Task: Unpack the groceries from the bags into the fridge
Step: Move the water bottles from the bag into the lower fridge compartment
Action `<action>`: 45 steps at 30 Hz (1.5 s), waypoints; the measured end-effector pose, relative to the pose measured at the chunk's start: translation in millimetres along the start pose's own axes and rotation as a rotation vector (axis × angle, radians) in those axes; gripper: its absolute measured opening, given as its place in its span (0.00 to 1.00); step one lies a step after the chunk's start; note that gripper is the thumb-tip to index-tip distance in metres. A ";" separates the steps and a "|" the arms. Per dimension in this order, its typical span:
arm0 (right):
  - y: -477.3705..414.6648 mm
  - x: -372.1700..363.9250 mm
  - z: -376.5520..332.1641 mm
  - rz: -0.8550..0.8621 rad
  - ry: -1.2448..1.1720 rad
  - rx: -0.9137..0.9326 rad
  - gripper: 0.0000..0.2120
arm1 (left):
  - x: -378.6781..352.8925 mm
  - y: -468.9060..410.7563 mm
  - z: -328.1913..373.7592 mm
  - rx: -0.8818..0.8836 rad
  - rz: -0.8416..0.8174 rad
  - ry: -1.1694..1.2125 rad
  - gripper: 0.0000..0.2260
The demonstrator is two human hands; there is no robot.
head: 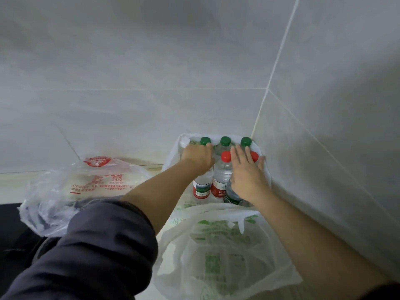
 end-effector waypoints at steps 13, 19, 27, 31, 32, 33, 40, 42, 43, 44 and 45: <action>30.8 24.3 10.4 0.284 0.052 -0.093 0.27 | 141.1 102.4 -15.7 -0.016 0.360 0.009 0.10; 34.9 32.4 17.9 0.145 -0.065 -0.107 0.16 | 179.6 160.7 -29.0 0.028 0.430 -0.024 0.09; 69.0 181.1 -3.1 0.491 -0.485 -0.027 0.12 | 207.7 243.1 -58.3 0.162 0.533 -0.024 0.09; 99.2 247.0 -37.8 0.647 -0.680 0.111 0.10 | 223.3 291.3 -71.4 0.246 0.605 -0.006 0.10; 105.7 255.4 -48.2 0.662 -0.736 0.147 0.09 | 224.8 303.8 -75.4 0.271 0.619 0.006 0.10; 112.7 261.5 -59.5 0.668 -0.790 0.187 0.09 | 225.4 316.1 -78.6 0.295 0.632 0.013 0.10; 163.3 241.3 -146.5 0.558 -0.987 0.421 0.13 | 192.4 393.6 -91.0 0.406 0.645 0.057 0.11; 179.9 219.6 -168.4 0.490 -1.009 0.472 0.14 | 169.1 414.9 -94.4 0.459 0.628 0.077 0.12; 187.5 206.7 -178.0 0.452 -1.012 0.493 0.15 | 155.7 425.3 -96.0 0.488 0.620 0.088 0.12; 193.5 191.8 -187.0 0.413 -1.010 0.507 0.14 | 142.1 435.2 -97.2 0.515 0.611 0.096 0.11; 199.2 176.6 -194.6 0.374 -1.006 0.517 0.13 | 128.0 444.8 -97.7 0.541 0.603 0.103 0.11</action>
Point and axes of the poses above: each hand's wrist, its own y-axis away from the middle knuckle, its own x-axis out of the back of the hand, z = x × y, the point moved 9 cm from there along -y, towards the middle knuckle, and after that the axes turned 15 degrees about y, right-handed, at the moved point
